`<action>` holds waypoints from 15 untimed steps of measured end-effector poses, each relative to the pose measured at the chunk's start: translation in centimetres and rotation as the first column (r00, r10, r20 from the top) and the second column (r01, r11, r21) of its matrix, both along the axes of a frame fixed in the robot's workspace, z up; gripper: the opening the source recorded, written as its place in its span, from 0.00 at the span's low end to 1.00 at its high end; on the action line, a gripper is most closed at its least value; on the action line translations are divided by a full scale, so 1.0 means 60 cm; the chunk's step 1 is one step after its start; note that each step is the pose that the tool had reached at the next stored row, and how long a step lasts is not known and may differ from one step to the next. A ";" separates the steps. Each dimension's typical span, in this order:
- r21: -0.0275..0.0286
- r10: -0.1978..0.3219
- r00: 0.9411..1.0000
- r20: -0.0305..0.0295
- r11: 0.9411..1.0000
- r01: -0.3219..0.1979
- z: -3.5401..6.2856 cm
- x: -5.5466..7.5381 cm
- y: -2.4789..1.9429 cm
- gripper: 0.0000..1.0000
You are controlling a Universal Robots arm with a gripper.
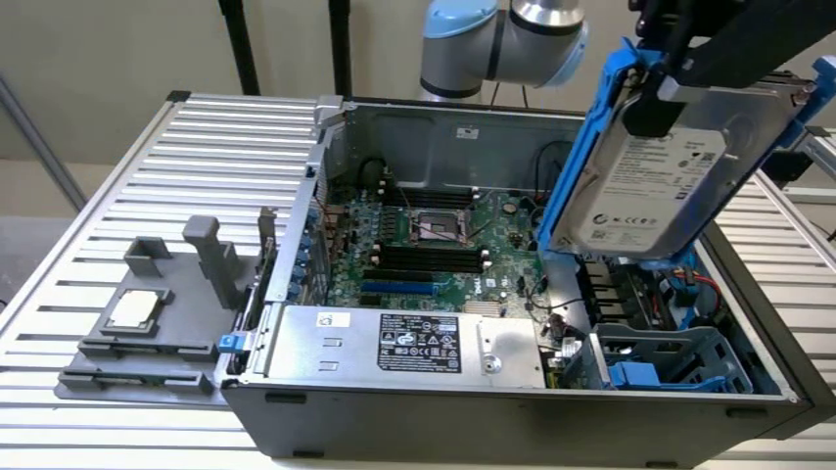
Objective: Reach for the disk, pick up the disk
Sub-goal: 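Pick up the disk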
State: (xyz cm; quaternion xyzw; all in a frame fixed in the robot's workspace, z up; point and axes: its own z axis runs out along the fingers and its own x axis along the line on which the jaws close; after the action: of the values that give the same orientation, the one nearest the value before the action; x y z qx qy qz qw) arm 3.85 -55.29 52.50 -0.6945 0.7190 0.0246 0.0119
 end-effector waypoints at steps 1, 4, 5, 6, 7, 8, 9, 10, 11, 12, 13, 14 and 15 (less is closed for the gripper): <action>0.000 0.000 1.000 0.000 1.000 0.000 -0.001 0.008 -0.0018 0.33; 0.000 0.000 1.000 0.000 1.000 0.000 -0.003 0.030 -0.0069 0.33; 0.000 0.000 1.000 0.000 1.000 0.000 -0.004 0.038 -0.0086 0.33; 0.000 0.000 1.000 0.000 1.000 0.000 -0.004 0.045 -0.0101 0.33; 0.000 0.000 1.000 0.000 1.000 0.000 -0.005 0.053 -0.0116 0.33; 0.000 0.000 1.000 0.000 1.000 0.000 -0.006 0.060 -0.0130 0.33; 0.000 0.000 1.000 0.000 1.000 0.000 -0.007 0.068 -0.0143 0.33; 0.000 0.000 1.000 0.000 1.000 0.000 -0.008 0.076 -0.0156 0.33; 0.000 0.000 1.000 0.000 1.000 0.000 -0.009 0.083 -0.0167 0.33; 0.000 0.000 1.000 0.000 1.000 0.000 -0.010 0.091 -0.0178 0.33; 0.000 0.000 1.000 0.000 1.000 0.000 -0.012 0.099 -0.0190 0.33; 0.000 0.000 1.000 0.000 1.000 0.000 -0.013 0.106 -0.0201 0.33; 0.000 0.000 1.000 0.000 1.000 0.000 -0.014 0.114 -0.0211 0.33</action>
State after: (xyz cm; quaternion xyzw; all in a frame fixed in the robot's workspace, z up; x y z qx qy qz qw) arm 10.67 -56.56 51.67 -0.6946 0.7189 0.0246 0.0119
